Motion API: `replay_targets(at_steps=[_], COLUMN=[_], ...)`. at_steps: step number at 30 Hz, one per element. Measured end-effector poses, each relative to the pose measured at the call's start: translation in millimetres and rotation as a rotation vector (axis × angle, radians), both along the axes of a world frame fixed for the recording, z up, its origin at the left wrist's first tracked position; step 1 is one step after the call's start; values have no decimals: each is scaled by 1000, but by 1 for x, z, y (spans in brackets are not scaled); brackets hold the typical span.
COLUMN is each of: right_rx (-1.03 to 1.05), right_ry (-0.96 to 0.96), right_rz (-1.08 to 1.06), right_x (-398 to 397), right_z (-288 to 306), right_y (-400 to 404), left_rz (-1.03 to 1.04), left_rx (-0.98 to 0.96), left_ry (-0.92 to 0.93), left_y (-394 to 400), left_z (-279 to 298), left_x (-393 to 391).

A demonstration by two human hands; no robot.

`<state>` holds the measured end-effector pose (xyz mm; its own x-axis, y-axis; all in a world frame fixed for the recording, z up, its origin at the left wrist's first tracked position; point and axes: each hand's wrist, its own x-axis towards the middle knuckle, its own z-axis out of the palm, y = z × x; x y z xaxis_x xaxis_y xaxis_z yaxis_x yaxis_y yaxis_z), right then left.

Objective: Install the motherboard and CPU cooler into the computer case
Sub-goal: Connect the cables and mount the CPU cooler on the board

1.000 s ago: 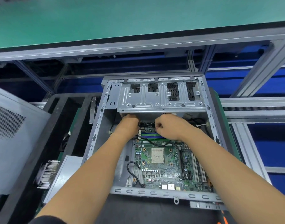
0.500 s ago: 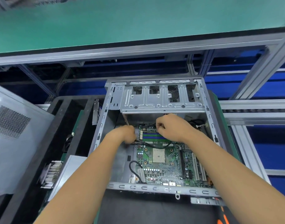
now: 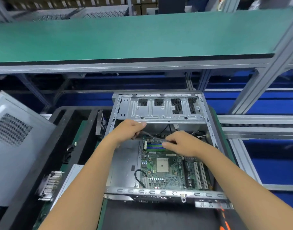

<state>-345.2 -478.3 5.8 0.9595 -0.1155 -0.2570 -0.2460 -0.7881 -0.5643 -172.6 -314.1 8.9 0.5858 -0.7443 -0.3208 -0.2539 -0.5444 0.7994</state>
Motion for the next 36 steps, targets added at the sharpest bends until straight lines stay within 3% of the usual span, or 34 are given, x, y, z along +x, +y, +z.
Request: replay_targets(at_steps=[3,7,16,21,24,26,30,33,36], right_rx=[-20,147,245,176,27,-113,-237,-206,-107], right_ry=[-113,-339,-413,-176,19,88,109,92,94], right_rz=[-122,-331,-358,-207,-43,7,29,40,16], right_x=[-6,-13,-14,-21,-19,-17,-14,-8,-5], right_z=[6,17,17,14,11,5,-2,-4,-9], right_y=[-2,-9,-18,-20,-16,-11,-1,3,4], left_rz=[-27,-142,-126,-237,-459,-569,-522,-533,-704], left_rx=[0,-14,0,63,222,341,206,152,393], left_ry=[-2,-20,-72,-137,-114,-214,-442,-318,-84], left_y=[1,0,2,2,-2,-5,-10,-12,-8], left_z=[0,0,-2,-6,-10,-18,-24,-18,-23], left_x=[-1,-6,-6,-8,-15,-23,-29,-29,-39])
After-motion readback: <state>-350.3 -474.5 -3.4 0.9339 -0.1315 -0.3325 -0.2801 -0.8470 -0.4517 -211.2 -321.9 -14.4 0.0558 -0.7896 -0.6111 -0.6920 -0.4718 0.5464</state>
